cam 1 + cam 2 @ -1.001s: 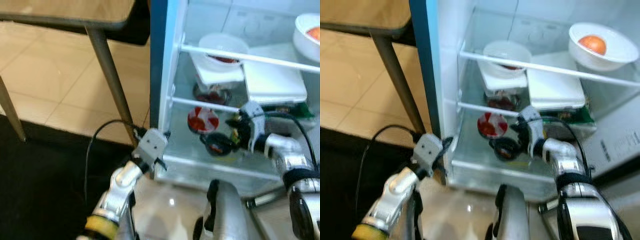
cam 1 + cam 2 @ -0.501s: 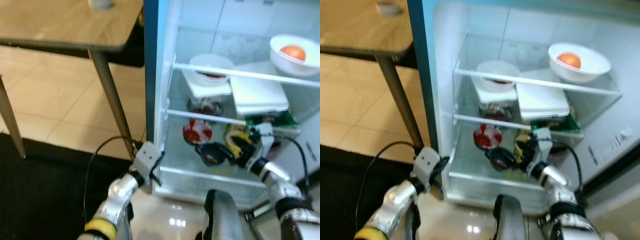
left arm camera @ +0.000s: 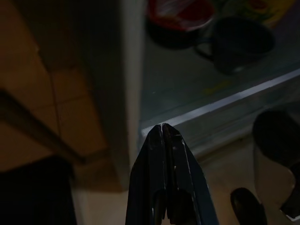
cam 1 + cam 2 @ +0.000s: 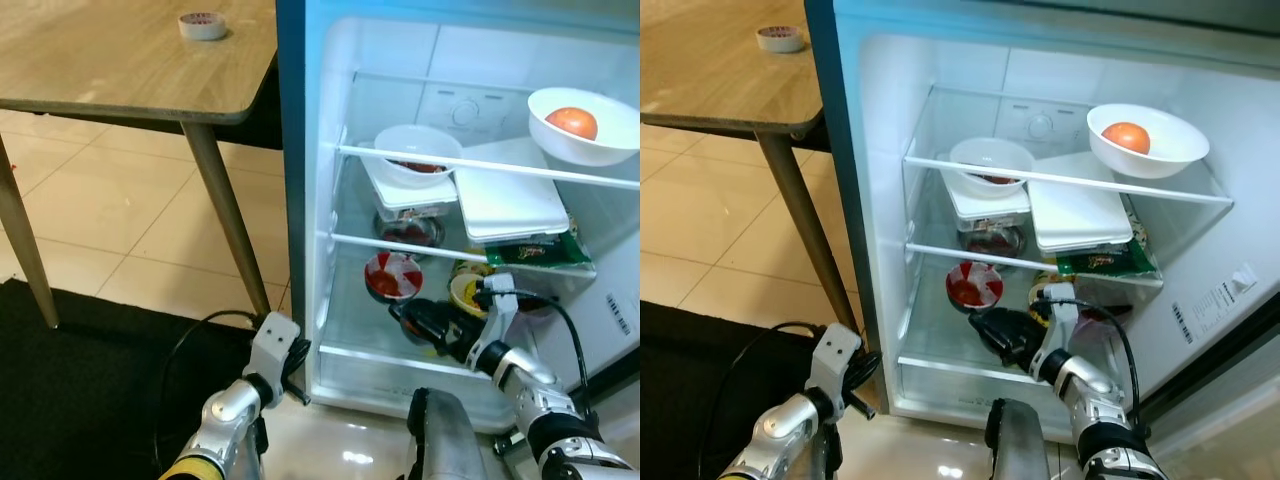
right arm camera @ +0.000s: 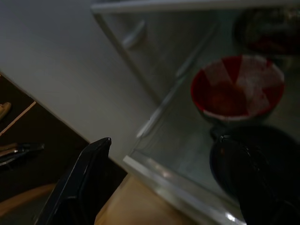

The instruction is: Restocking fridge

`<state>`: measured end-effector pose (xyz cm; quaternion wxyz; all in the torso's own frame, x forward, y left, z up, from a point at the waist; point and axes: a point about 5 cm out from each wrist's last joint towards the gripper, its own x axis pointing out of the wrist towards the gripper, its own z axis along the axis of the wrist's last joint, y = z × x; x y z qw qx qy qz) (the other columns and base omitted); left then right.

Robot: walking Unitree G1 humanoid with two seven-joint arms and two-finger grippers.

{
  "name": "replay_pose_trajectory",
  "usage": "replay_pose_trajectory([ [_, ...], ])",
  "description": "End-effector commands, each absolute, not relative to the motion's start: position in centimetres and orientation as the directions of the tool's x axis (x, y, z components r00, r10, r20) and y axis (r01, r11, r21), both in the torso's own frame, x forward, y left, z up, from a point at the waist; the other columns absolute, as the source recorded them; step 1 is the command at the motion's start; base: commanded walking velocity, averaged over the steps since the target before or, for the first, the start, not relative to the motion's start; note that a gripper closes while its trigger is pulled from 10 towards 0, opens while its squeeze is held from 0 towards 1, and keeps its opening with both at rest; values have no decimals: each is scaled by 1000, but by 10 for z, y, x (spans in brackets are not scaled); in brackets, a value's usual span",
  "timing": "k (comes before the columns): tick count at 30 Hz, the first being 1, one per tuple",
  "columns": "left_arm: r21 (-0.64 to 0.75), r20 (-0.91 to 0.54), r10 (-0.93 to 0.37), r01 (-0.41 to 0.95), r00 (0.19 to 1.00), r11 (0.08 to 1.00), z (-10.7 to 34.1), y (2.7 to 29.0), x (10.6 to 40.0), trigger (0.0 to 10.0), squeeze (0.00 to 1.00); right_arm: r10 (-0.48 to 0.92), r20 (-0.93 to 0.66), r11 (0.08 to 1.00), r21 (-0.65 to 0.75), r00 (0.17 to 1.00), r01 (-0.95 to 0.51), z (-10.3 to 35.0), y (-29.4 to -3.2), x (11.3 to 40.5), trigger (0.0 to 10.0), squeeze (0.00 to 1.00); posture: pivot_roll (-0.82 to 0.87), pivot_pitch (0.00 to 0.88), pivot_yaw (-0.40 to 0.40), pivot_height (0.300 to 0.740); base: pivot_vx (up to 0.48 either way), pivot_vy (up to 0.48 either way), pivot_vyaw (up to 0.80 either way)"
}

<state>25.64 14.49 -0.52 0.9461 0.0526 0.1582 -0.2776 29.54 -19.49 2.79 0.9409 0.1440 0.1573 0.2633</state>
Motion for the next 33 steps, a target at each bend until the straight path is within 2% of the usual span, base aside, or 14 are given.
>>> replay_pose_trajectory([
  [1, 8, -361, -478, 515, 801, 857, -12, 158, 250, 10000, 0, 516, -251, 833, 372, 819, -410, 22, -200, 291, 10000, 0, 59, 0, -84, 575, 0, 0, 0],
  [10, -19, -423, -426, 462, 800, 887, -23, 174, 241, 10000, 0, 479, -270, 853, 369, 835, -370, 17, -204, 286, 10000, 0, 57, 0, -77, 605, 0, 0, 0],
  [14, -44, -498, -353, 383, 792, 923, -35, 190, 229, 10000, 0, 391, -358, 897, 353, 848, -265, 5, -213, 279, 10000, 0, 53, 0, -74, 605, 0, 0, 0],
  [15, -53, -534, -305, 329, 789, 943, -41, 200, 224, 10000, 0, 342, -417, 918, 338, 842, -206, -3, -218, 273, 10000, 0, 56, 0, -73, 605, 0, 0, 0],
  [18, -58, -560, -267, 284, 784, 957, -44, 210, 218, 10000, 0, 318, -448, 927, 334, 835, -174, -9, -221, 266, 10000, 0, 56, 0, -72, 605, 0, 0, 0],
  [21, -61, -606, -220, 231, 764, 971, -50, 222, 208, 10000, 0, 311, -452, 913, 386, 836, -131, -16, -224, 257, 10000, 0, 56, 0, -67, 605, 0, 0, 0],
  [33, -60, -710, -159, 166, 686, 984, -68, 228, 180, 10000, 0, 265, -507, 906, 421, 820, -32, -34, -227, 234, 10000, 0, 49, 0, -58, 649, 0, 0, 0],
])
